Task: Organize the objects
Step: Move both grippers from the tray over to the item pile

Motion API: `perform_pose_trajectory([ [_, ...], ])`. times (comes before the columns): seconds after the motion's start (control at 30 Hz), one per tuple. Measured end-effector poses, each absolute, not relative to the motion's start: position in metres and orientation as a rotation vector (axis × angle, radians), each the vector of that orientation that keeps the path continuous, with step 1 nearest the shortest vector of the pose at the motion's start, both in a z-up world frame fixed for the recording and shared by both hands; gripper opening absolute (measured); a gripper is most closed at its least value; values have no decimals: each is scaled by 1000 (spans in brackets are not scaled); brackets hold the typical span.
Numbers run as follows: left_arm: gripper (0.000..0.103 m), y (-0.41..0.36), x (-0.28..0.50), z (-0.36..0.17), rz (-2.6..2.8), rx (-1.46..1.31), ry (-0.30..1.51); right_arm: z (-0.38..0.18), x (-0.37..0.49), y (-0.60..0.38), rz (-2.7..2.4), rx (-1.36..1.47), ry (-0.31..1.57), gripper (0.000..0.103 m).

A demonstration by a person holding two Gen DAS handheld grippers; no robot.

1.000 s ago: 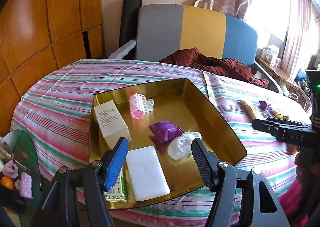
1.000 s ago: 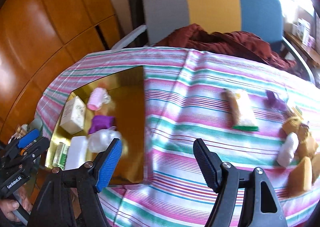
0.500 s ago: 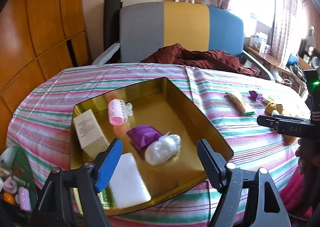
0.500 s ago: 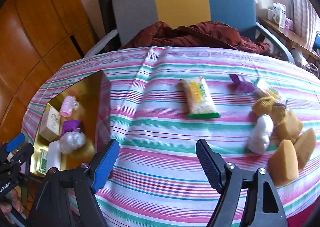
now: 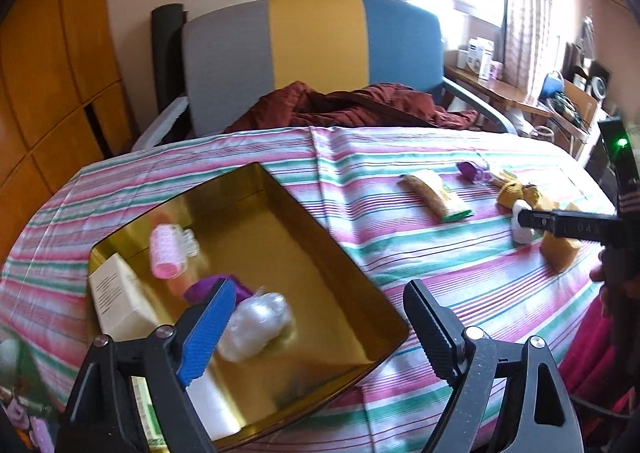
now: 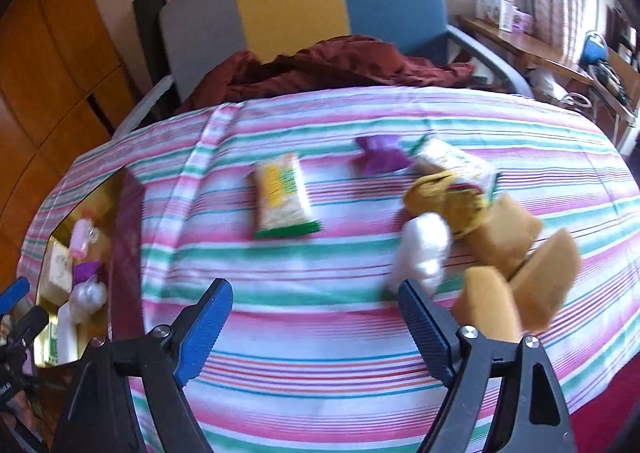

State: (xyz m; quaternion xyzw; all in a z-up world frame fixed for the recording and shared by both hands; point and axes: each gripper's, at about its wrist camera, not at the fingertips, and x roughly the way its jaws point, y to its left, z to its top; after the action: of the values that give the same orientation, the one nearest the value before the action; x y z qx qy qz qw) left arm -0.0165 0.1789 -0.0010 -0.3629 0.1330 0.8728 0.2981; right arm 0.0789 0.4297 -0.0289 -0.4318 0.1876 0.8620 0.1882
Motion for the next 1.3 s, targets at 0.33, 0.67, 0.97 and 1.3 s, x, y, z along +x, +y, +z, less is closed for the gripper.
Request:
perform_pose_trajectory([
  [0.33,87,232,-17,-2,2200,-948,391,-1,92,494,2331,-1060,508,86],
  [0.67,87,292,-34,-16,2113,-1004,399,-12,106,562,2251,-883,617,86],
  [0.97,87,365,-69,-38,2050,-1135,332,-21,108,568,2269,-883,700,86],
  [1.3,87,429,-114,-78,2064,-1303,317,-26,93,555,2342,-957,644,87],
])
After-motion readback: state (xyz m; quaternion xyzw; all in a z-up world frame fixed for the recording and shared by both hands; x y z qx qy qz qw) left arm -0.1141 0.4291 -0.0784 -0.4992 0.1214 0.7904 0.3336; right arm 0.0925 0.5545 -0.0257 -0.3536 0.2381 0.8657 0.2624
